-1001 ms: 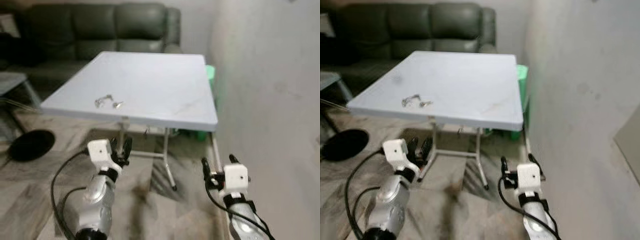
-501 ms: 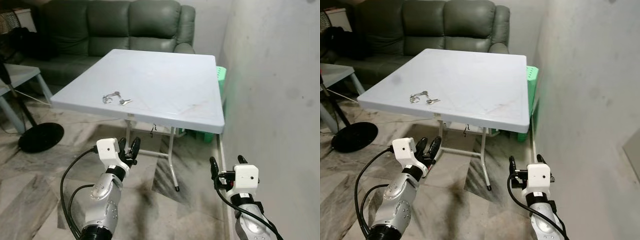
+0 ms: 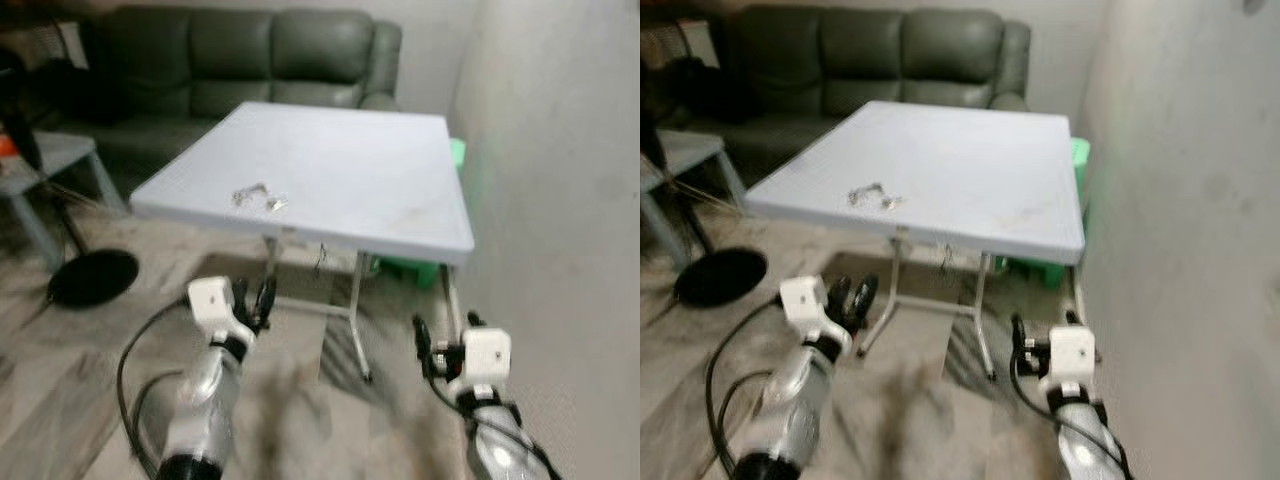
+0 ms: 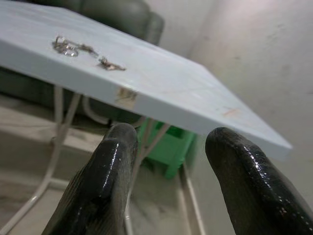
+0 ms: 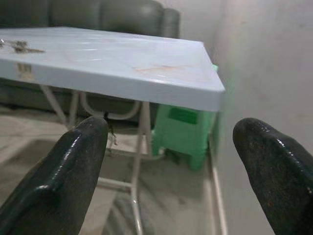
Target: Hang keys on a hook
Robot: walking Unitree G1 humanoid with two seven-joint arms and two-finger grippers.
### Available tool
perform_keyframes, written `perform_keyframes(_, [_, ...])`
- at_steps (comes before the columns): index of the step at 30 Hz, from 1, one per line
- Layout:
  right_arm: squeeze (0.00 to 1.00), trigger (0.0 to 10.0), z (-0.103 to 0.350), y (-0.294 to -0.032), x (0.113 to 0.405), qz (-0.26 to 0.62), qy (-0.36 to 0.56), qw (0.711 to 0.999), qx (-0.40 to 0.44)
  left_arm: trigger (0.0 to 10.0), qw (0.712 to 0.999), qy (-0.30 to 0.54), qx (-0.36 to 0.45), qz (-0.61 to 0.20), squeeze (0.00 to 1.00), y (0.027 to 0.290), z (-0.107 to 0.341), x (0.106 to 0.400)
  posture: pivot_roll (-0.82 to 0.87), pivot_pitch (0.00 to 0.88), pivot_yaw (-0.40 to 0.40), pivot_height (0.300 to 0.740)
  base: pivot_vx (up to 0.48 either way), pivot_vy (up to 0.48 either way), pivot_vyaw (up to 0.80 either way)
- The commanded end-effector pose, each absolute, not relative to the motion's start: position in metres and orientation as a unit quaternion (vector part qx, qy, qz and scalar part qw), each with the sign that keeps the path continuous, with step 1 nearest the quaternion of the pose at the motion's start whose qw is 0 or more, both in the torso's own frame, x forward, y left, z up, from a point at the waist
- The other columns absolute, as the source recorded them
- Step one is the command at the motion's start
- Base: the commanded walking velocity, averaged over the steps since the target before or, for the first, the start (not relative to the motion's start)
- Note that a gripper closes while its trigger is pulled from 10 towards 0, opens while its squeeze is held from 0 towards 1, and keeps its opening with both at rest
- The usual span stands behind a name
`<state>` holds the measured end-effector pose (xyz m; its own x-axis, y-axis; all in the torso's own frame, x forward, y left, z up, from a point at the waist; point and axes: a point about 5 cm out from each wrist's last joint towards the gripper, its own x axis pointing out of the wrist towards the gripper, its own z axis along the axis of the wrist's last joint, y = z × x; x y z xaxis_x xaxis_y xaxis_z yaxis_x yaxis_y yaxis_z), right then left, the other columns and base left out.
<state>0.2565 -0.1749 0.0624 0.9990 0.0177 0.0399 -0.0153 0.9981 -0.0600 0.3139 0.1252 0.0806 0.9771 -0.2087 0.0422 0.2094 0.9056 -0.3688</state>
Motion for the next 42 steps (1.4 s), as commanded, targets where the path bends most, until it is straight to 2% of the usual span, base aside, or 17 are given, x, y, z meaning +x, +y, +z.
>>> perform_keyframes(1, [0.00,10.0,0.0673,-0.1660,0.2593,0.021,-0.031,0.999,-0.023,10.0,0.979,0.002,-0.181,-0.092,0.00,0.1347,0.0800,0.3138,-0.01,0.000,-0.018,0.740,0.000,0.446,0.00])
perform_keyframes(19, [0.00,10.0,0.0674,-0.1652,0.2583,0.025,-0.030,0.999,-0.021,10.0,0.978,0.004,-0.185,-0.093,0.00,0.1335,0.0790,0.3143,-0.01,0.000,-0.026,0.740,0.000,0.444,0.00])
perform_keyframes(25, [0.00,10.0,0.0669,-0.1657,0.2578,0.027,-0.029,0.999,-0.022,10.0,0.978,0.004,-0.185,-0.093,0.00,0.1335,0.0789,0.3146,0.00,0.000,-0.027,0.740,0.000,0.000,0.00])
perform_keyframes(42, [0.00,10.0,0.0672,-0.1643,0.2579,0.032,-0.029,0.999,-0.022,10.0,0.978,0.006,-0.185,-0.093,0.00,0.1336,0.0787,0.3154,0.00,0.000,-0.030,0.740,0.000,0.480,0.00])
